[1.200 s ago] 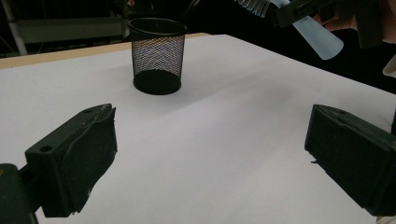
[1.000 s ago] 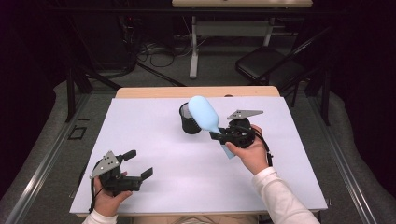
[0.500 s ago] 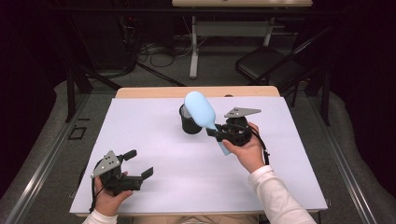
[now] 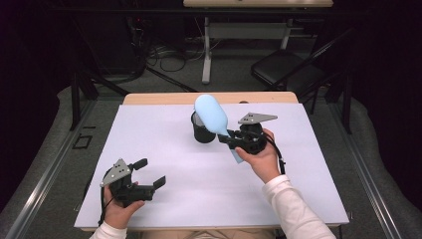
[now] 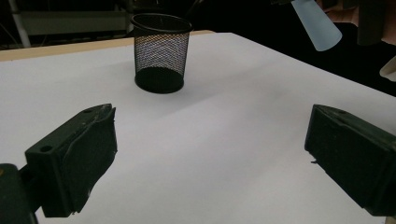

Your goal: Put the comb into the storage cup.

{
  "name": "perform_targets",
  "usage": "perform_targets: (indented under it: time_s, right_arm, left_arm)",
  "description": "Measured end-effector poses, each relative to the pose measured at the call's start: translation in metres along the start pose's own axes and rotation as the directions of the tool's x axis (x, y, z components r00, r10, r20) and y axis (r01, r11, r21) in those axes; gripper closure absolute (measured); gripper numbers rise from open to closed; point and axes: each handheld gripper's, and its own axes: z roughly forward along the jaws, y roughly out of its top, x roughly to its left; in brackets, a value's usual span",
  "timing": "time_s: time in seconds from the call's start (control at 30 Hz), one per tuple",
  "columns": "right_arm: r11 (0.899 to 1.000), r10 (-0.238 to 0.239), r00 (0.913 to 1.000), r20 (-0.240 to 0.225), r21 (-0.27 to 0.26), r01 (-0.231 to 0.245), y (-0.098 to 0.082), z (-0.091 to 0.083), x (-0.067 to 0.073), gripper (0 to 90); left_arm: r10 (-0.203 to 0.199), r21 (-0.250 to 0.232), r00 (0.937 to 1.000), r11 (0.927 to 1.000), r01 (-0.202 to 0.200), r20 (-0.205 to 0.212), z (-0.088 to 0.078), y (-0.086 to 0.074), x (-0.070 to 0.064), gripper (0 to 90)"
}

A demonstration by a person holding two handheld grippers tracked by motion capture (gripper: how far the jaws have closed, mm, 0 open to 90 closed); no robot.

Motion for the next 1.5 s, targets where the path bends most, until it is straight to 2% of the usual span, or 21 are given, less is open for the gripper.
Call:
perform_targets:
  time_s: [0.17,0.4,0.43,1.0,1.33,1.5]
  right_arm:
    - [1.0,-0.015,0.9999,0.001,-0.008,0.015,0.002,0.001,0.002,70.0]
    - [0.999,-0.011,0.9998,-0.017,-0.04,0.01,0.002,0.001,0.004,70.0]
    - [0.999,-0.011,0.9998,-0.018,-0.042,0.011,0.003,0.001,0.005,70.0]
    - [0.995,-0.016,0.9995,-0.027,-0.098,0.013,0.007,0.005,0.008,70.0]
    - [0.995,-0.031,0.9994,-0.015,-0.097,0.03,0.004,0.007,0.011,70.0]
    - [0.994,-0.03,0.9994,-0.017,-0.104,0.028,0.003,0.007,0.011,70.0]
  left_arm:
    - [-0.005,-0.001,1.0,1.0,0.005,-0.004,0.002,0.004,-0.001,2.3]
    - [-0.01,0.007,0.9998,0.9999,0.01,-0.016,0.004,0.008,0.0,2.7]
    - [-0.012,0.008,0.9999,0.9999,0.012,-0.007,0.004,0.008,0.0,2.8]
    - [0.0,0.011,0.9999,0.9999,0.0,-0.014,0.011,0.016,-0.004,2.8]
    - [0.004,0.006,1.0,1.0,-0.004,0.001,0.015,0.023,-0.006,2.8]
    - [-0.01,0.0,0.9999,1.0,0.01,0.009,0.017,0.026,-0.005,2.8]
